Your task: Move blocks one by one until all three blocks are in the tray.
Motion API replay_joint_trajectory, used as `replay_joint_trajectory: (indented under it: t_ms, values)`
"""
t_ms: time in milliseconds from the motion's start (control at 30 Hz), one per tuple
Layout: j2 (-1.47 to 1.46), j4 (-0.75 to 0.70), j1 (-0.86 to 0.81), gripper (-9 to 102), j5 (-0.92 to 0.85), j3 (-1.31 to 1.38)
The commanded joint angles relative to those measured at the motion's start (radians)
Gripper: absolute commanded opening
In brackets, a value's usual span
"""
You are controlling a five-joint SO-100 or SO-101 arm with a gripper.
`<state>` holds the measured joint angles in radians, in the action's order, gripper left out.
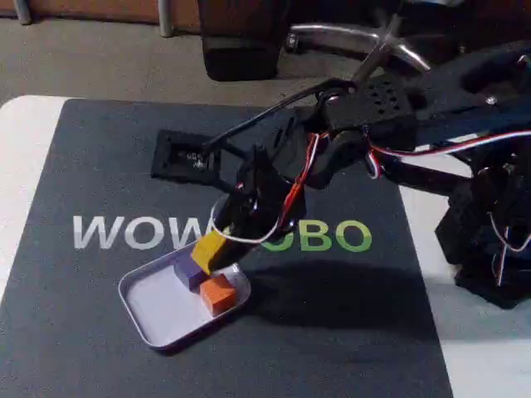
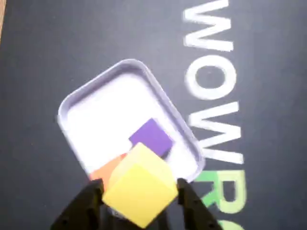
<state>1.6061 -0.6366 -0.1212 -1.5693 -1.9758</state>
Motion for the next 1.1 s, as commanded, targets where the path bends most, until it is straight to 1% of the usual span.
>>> replay_joint_trajectory:
  t_ms: [0,100,233,700,833,1067]
  values:
    - [0.005,0.011,-0.009,19,0.003,0.060]
    - [0.003,0.011,-0.011,27,-0.002,0.060]
    - [0.008,0.006,-0.012,32,-0.003,0.060]
    - [0.069,-0.020,-0.041,33,-0.023,0.049]
    - [0.138,-0.106,-0.092,33,-0.035,0.049]
    - [0.302,-0.318,-0.210,33,-0.066,0.046]
